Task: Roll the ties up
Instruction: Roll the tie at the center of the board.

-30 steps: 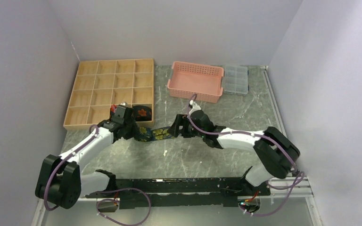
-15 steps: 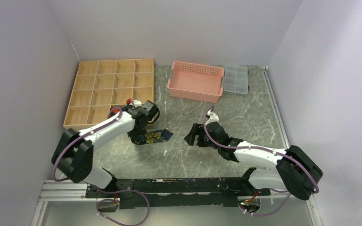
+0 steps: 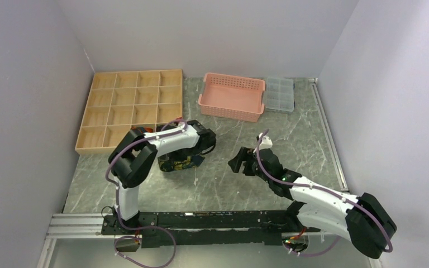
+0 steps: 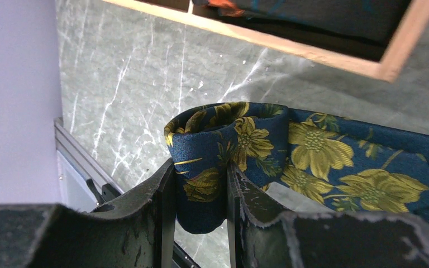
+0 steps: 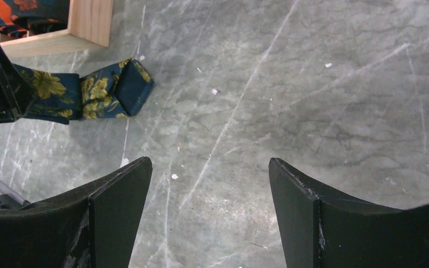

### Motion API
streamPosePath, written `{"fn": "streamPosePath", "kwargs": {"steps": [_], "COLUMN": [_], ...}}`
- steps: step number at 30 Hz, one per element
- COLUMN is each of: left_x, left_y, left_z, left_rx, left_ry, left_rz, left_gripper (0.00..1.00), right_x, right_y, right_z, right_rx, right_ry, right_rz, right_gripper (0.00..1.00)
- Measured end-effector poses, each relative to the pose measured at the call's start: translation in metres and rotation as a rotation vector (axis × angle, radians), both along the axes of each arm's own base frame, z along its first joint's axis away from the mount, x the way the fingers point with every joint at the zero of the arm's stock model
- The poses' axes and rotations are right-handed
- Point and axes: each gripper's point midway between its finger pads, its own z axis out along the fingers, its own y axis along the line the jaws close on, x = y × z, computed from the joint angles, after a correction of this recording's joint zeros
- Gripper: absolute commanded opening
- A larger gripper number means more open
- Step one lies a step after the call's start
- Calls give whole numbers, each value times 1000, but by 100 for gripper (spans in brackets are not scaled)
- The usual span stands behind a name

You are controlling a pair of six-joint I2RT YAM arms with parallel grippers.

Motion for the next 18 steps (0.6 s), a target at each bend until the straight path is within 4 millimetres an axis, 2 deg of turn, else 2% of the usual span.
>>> {"fn": "streamPosePath", "kwargs": {"steps": [7,18], "left_x": [9,9], "left_y": [-27,-50], "left_z": [7,-9], "left_rx": [53,98], "left_ry": [-10,30], "left_rz": [-51,-139], "left_gripper": [3,3], "right_x": [-8,-13], "right_y": [-13,-24], "right_z": [-11,-8], "right_rx": [-19,-14], "right_ry": [15,-4], "right_rz": [-16,-38], "right_gripper": [82,82]}}
